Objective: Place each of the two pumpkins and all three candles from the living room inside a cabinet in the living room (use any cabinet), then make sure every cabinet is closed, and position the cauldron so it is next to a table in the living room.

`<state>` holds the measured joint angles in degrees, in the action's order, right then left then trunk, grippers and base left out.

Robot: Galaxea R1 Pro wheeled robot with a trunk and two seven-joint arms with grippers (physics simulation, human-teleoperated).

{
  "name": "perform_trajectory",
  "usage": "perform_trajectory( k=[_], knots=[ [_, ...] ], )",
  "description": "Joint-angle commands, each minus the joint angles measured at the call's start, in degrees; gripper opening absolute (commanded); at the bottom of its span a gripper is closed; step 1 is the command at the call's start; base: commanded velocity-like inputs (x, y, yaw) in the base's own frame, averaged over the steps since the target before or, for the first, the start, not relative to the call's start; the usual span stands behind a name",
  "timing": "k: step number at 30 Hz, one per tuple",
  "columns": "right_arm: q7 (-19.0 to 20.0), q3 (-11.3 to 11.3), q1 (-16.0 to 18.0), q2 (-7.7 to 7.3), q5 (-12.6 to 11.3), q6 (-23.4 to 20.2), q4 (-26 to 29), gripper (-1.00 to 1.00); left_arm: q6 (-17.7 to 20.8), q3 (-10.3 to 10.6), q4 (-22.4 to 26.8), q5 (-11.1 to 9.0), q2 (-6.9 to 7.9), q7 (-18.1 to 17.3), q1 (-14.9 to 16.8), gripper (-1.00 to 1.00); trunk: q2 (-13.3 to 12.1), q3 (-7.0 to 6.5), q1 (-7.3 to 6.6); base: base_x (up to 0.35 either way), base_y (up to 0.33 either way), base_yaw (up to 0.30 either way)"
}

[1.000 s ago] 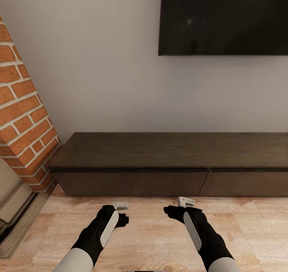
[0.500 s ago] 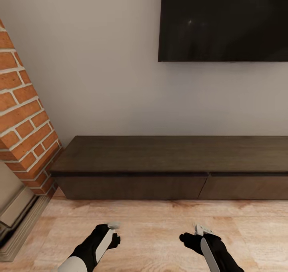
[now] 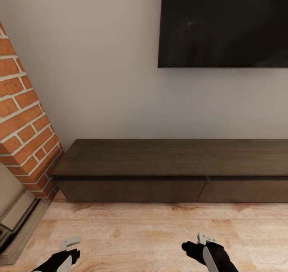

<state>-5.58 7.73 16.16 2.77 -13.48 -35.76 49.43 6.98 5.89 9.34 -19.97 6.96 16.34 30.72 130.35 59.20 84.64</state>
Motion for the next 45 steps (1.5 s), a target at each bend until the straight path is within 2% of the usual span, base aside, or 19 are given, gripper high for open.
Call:
perform_trajectory(
  k=[1, 9, 17, 22, 24, 31, 37, 45],
  knots=[
    [-0.5, 0.1, 0.0, 0.04, -0.6, 0.9, -1.1, 1.0, -1.1, 0.6, -0.5, -0.5, -0.06, 0.3, 0.0, 1.0, -0.4, -0.14, -0.24, 0.0, 0.0, 0.0],
    [-0.5, 0.2, 0.1, 0.07, -0.5, 12.8, -9.2, 1.0, -6.7, 0.6, -2.6, -0.5, -0.23, 0.3, -0.7, 1.0, -3.6, -1.57, -1.99, 0.0, 0.0, 0.0],
    [-0.6, -0.1, 0.1, 0.19, -0.4, 18.1, -11.3, 1.0, -8.0, 0.5, -3.2, -0.8, -0.02, 0.3, -0.8, 1.0, -6.8, -3.01, -3.75, 0.0, 0.0, 0.0],
    [-0.5, -0.1, 0.1, 0.08, -0.4, 25.1, -15.4, 1.0, -13.6, 0.5, -4.7, -0.9, 0.14, 0.4, -1.0, 1.0, -8.8, -3.91, -4.85, 0.0, 0.0, 0.0],
    [-0.5, -0.1, 0.1, 0.0, -0.3, 26.4, -16.1, 1.0, -15.1, 0.4, -5.3, -0.8, 0.18, 0.4, -1.1, 1.0, -9.6, -4.27, -5.29, 0.0, 0.0, 0.0],
    [-0.6, 0.2, 0.1, -0.13, -0.6, 26.9, -17.1, 1.0, -16.3, 0.4, -5.6, -0.6, 0.7, 0.4, -1.2, 1.0, -12.4, -5.52, -6.82, 0.0, 0.0, 0.0],
    [-0.7, 0.3, 0.1, -1.97, -0.5, 27.1, -19.9, 1.0, -19.8, 0.5, -6.3, -0.7, 1.13, 0.4, -1.2, 1.0, -14.8, -6.6, -8.14, 0.0, 0.0, 0.0],
    [-0.7, 0.1, 0.1, -2.4, -0.6, 30.2, -20.5, 1.0, -20.2, 0.5, -6.4, -0.7, 1.02, 0.4, -1.2, 1.0, -18.0, -8.04, -9.9, 0.0, 0.0, 0.0]
  ],
)
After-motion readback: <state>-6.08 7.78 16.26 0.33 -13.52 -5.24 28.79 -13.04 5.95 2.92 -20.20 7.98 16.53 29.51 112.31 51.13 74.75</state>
